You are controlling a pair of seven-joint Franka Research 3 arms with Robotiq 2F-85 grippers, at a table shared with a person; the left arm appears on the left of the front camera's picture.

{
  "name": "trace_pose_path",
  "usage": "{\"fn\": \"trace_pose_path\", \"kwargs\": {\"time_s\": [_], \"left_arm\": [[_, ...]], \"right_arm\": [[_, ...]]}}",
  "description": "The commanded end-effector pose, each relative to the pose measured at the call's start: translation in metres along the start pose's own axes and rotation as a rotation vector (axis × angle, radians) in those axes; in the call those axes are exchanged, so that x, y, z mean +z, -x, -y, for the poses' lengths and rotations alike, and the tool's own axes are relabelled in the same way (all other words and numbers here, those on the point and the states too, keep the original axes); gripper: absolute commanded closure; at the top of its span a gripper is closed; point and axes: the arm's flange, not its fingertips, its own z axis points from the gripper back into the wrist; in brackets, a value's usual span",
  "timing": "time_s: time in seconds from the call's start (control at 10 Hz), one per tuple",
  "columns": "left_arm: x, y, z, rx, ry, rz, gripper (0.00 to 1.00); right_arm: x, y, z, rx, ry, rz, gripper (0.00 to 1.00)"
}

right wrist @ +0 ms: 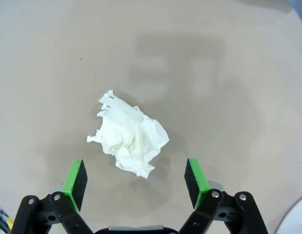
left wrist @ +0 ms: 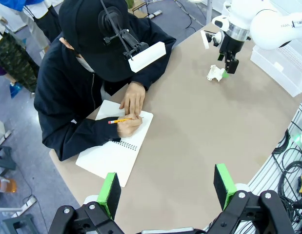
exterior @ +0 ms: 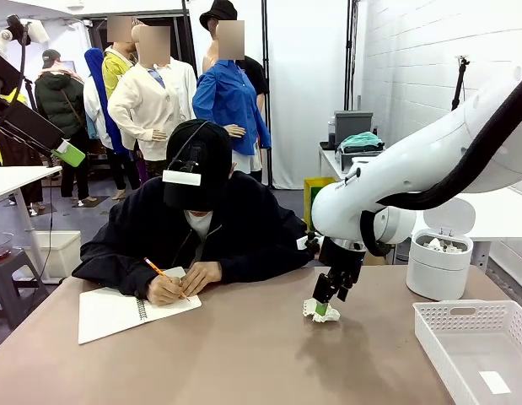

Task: Sort the paper based on its condition.
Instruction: If a person hands you a paper, place it in the Organizing basket , and if it's crumpled, put it in the Trash can.

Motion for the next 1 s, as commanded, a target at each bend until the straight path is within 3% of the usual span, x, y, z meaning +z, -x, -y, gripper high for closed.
{"fn": "trace_pose_path", "kwargs": {"time_s": [0.0, 0.4, 0.9], "left_arm": [[0.0, 0.0, 0.0, 0.001, -0.002, 0.0, 0.0], [0.0, 0.0, 0.0, 0.001, -0.002, 0.0, 0.0], [0.0, 0.0, 0.0, 0.001, -0.002, 0.0, 0.0]], "right_arm": [[-0.006, -0.011, -0.002, 0.031, 0.02, -0.058, 0.0], [-0.038, -0.027, -0.008, 0.098, 0.057, -0.103, 0.0], [-0.042, -0.042, -0.02, 0.151, 0.058, -0.139, 0.0]]}}
